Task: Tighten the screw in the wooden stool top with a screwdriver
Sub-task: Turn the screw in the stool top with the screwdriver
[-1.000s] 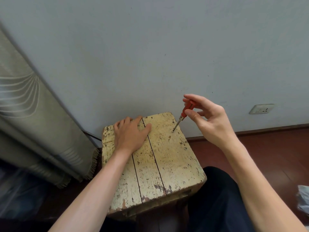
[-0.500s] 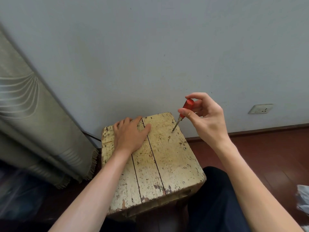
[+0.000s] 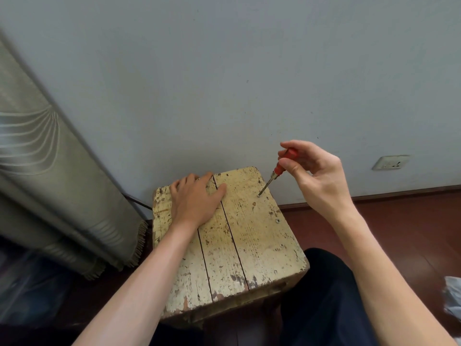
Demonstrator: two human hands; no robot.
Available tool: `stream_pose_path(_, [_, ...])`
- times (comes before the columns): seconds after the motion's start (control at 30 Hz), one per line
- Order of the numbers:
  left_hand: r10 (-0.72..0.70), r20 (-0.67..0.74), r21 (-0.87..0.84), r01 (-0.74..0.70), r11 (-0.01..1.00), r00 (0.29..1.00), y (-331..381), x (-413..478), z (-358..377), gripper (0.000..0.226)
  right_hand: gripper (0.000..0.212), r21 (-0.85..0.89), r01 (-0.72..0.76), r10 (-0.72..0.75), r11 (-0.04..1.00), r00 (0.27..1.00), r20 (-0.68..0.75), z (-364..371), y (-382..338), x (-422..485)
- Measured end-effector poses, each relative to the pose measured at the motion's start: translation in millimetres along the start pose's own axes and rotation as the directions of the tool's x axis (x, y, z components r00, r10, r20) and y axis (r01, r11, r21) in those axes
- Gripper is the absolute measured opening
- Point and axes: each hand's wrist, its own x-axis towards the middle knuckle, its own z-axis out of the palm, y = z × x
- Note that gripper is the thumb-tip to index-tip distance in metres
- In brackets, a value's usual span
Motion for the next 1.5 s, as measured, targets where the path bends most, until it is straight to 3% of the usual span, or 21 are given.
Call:
stream_pose_path(0.33, [0.003, -0.009, 0.015, -0.003, 1.000, 1.000, -1, 0, 1, 0.073, 0.030, -0.090, 0.077, -0.085, 0.993, 0.992, -0.091, 18, -7, -3])
stream_pose_path(0.43, [0.007, -0.011, 0.016, -0.007, 1.000, 1.000, 0, 0, 1, 0.073, 0.036, -0.151, 0.071, -0.076, 0.986, 0.997, -0.025, 8, -1, -3])
stream_pose_path(0.63, [0.011, -0.008, 0.009, -0.011, 1.000, 1.000, -1, 0, 1, 0.073, 0.052, -0.045, 0.032, -0.025, 0.998, 0.988, 0.150, -8, 2, -2])
stream_pose_path(0.93, [0.005, -0.009, 0.007, -0.005, 1.000, 1.000, -1, 1, 2, 0.074, 0.034, -0.057, 0.027, -0.026, 0.998, 1.000, 0.009, 2, -4, -3])
stream_pose_path(1.17, [0.003, -0.007, 0.002, -0.003, 1.000, 1.000, -1, 0, 1, 0.076, 0.034, -0.038, 0.064, -0.065, 0.997, 0.997, -0.040, 13, -8, -8])
stream_pose_path(1.37, [0.009, -0.009, 0.012, -0.009, 1.000, 1.000, -1, 0, 1, 0.073, 0.051, -0.056, 0.021, -0.010, 0.998, 0.984, 0.177, -4, -7, -3])
stream_pose_path(1.5, [0.004, -0.014, 0.005, -0.004, 1.000, 1.000, -1, 0, 1, 0.071, 0.048, -0.021, -0.009, 0.013, 1.000, 0.983, 0.181, -6, -7, -1])
